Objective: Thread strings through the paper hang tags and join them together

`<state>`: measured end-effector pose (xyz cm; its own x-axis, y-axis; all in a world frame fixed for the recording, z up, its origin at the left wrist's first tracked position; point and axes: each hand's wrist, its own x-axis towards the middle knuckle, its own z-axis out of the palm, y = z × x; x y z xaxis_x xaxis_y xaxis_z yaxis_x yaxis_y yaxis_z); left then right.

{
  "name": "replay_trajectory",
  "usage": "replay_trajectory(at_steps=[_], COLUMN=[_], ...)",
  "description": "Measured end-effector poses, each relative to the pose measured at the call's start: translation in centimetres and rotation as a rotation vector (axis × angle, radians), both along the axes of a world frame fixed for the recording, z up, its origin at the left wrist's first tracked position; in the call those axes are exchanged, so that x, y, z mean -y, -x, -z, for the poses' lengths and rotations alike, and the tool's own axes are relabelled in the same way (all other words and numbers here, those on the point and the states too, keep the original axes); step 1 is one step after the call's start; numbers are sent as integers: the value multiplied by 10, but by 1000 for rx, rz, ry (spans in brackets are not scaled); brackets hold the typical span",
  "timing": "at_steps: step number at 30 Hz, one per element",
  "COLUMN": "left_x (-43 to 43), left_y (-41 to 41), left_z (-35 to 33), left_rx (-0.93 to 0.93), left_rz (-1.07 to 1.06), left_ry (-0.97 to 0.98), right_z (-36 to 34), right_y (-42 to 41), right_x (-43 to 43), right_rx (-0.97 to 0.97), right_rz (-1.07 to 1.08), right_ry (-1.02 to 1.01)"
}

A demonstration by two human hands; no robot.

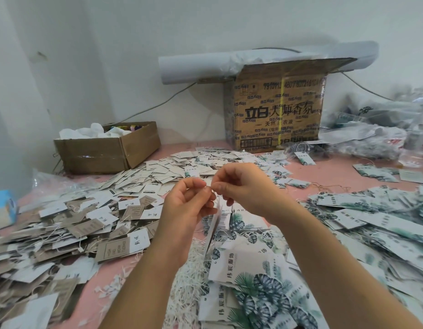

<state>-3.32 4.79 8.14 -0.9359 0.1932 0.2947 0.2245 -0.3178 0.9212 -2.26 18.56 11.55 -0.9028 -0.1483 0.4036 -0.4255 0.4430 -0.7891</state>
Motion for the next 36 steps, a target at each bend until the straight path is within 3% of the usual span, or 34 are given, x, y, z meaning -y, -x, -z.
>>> replay_trajectory(at_steps=[8,18,36], left_x=[-2,-3,-3], left_y=[-1,-1,2], left_z=[0,2,6], left_rx=[8,-51,-233], left_rz=[-54,-113,-236], left_ry=[87,180,253], right_z=[-1,2,1], right_y=[0,2,1], right_x=[-1,-2,-1], right_rx=[-41,20,40], right_rz=[19,-36,-38], right_ry=[5,223,271])
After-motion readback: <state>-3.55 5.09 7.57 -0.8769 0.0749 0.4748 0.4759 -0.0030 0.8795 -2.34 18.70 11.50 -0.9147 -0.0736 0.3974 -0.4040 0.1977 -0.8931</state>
